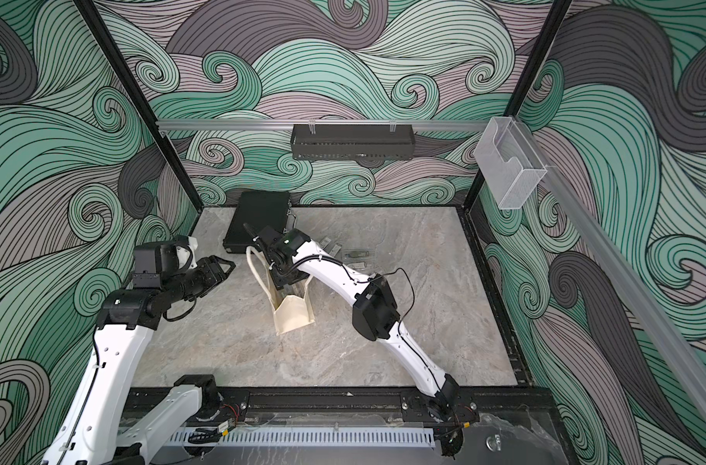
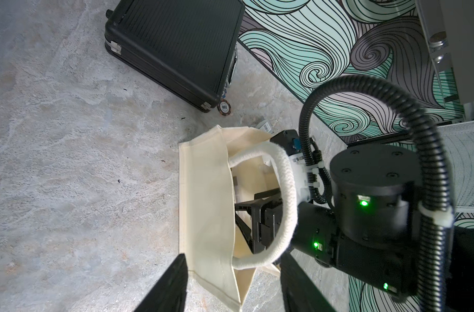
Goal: Put the compass set into the canvas bag
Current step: Place the compass set in the canvas bag, then pick up the compass set at the center of the board.
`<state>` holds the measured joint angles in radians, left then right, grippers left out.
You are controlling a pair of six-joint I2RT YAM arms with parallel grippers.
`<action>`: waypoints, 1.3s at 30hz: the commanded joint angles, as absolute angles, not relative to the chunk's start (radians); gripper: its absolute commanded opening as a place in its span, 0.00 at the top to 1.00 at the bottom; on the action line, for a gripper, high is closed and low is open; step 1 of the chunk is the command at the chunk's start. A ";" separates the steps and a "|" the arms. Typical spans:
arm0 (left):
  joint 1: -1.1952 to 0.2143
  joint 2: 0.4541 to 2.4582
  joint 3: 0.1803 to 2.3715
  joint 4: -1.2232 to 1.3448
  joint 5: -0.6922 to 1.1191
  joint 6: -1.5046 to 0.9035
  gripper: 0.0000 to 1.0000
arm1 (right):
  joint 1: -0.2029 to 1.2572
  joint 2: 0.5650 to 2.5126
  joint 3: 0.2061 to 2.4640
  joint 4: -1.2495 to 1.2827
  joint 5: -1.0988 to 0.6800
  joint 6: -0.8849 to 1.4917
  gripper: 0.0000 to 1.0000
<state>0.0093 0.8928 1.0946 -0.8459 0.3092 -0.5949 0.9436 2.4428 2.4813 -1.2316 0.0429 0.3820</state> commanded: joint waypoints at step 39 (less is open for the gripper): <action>-0.010 0.909 1.115 -0.818 0.323 -0.594 0.43 | 0.449 1.621 1.465 -0.922 0.084 0.540 0.10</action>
